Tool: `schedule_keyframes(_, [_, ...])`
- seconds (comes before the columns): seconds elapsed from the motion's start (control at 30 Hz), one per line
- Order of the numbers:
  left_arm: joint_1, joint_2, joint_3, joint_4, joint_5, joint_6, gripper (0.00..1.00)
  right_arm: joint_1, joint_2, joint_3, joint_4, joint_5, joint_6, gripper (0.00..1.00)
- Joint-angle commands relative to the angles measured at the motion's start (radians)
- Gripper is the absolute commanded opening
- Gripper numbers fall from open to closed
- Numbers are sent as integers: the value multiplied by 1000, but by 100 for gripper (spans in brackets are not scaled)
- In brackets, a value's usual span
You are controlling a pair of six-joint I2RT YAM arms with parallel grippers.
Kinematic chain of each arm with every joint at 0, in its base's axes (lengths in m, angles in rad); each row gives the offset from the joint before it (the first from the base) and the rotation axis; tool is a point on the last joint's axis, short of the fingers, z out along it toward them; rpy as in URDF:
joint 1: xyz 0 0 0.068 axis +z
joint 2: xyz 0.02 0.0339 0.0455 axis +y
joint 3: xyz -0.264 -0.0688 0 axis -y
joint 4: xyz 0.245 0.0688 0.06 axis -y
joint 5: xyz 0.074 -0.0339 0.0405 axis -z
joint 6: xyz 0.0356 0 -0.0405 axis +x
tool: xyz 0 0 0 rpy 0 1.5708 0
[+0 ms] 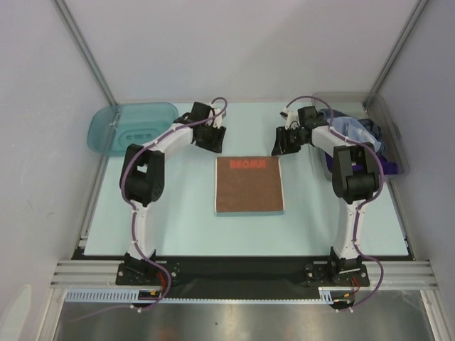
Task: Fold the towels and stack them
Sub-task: Fold the towel
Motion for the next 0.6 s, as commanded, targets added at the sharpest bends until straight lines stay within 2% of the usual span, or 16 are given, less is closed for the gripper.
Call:
schedule_keyframes(0.0, [0,33,38,-36,126,118,59,-12,40,61,-75,-59,-97,47])
schedule_keyframes(0.1, [0,74,72,-68,167,154,58,-27,66,84,-104,-59,-122,45])
schedule_keyframes(0.23, [0,103,90,-79,151,172,58,-28,79,93,-118,-56,-150,44])
schedule_keyframes(0.33, [0,116,98,-80,158,186,56,-30,89,96,-110,-57,-153,34])
schedule_keyframes(0.37, [2,119,99,-80,158,192,54,-33,90,93,-106,-56,-151,24])
schedule_keyframes(0.43, [0,122,104,-85,152,198,50,-33,93,96,-101,-54,-154,18])
schedule_keyframes(0.47, [2,123,105,-85,152,203,44,-35,93,97,-101,-54,-154,13])
schedule_keyframes(0.53, [0,130,118,-94,155,212,34,-36,93,100,-96,-53,-156,8])
schedule_keyframes(0.57, [0,133,122,-100,158,215,23,-36,91,100,-95,-56,-157,5])
